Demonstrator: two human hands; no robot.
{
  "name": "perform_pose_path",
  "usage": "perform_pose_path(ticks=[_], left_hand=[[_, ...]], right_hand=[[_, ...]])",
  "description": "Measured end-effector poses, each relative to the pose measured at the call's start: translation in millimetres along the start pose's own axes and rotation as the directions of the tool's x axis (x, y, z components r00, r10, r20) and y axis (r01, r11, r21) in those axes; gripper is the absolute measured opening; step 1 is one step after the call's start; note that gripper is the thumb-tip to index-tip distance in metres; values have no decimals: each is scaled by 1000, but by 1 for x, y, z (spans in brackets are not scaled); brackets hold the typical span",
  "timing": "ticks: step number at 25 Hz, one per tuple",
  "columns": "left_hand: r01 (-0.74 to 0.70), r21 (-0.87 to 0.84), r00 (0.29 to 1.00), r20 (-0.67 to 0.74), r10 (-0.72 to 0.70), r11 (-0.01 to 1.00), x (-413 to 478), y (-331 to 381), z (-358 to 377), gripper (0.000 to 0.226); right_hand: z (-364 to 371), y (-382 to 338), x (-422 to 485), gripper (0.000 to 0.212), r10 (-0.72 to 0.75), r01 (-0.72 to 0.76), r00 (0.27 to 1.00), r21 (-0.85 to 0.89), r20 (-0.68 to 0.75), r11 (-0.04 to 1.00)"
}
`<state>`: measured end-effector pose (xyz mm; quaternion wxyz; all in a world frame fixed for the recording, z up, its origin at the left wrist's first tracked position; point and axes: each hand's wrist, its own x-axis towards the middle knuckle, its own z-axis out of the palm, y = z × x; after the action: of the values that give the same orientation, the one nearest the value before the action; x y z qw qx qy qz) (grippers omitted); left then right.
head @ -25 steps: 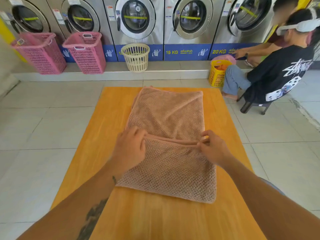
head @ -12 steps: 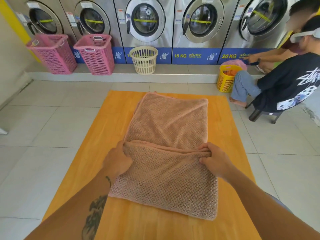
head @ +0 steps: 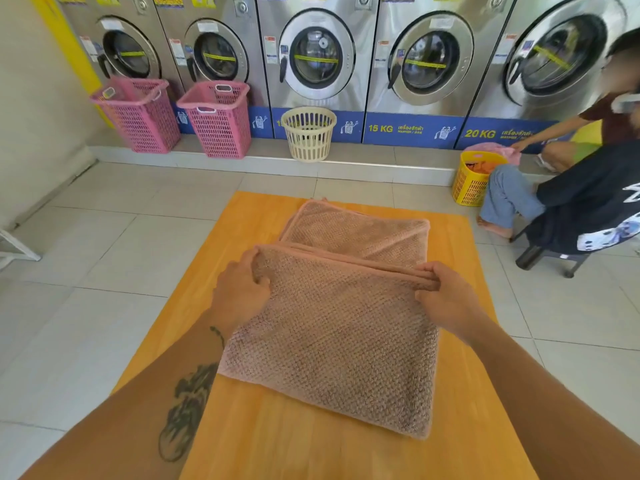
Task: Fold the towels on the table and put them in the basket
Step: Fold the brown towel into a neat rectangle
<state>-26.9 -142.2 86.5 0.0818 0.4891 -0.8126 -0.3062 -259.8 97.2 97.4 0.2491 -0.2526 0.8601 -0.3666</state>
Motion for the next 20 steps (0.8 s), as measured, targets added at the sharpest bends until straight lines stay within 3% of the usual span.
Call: perform_pose_path(ticks=[2,4,6,8,10,12,15,18,20], left_hand=[[-63,307,998,16,61,950,-8,-8,19,56],[-199,418,979,48,197,887,-22,-21,41,54],[-372,437,926,109,362,819,-40,-39,58,45],[-489,388,866,109,487,781,-54,-58,68,40],[-547,367,835,176,521,753,-66,-72,65,47],[-569,398,820,336,462,720,-75,-85,59,65],[-584,485,797,492,349,651,-78,-100,47,87],[-613,472,774,520,362,634,-75,-100,32,80],[-655,419,742,516,428,629,-73,-98,18,74]], right_hand=[[12,11,-6,52,113,-75,990,-362,86,929],[36,15,-32,64,47,-17,998,-621,32,784],[66,12,-68,63,-156,179,984,-610,90,772],[96,15,-100,63,-199,314,945,-545,261,778],[116,29,-114,85,-66,290,932,-624,356,725],[124,41,-115,97,-45,292,938,-717,343,633],[126,40,-117,95,-82,287,952,-774,294,565],[122,22,-120,84,-66,274,956,-788,286,551],[117,5,-125,72,-45,257,957,-761,288,595]])
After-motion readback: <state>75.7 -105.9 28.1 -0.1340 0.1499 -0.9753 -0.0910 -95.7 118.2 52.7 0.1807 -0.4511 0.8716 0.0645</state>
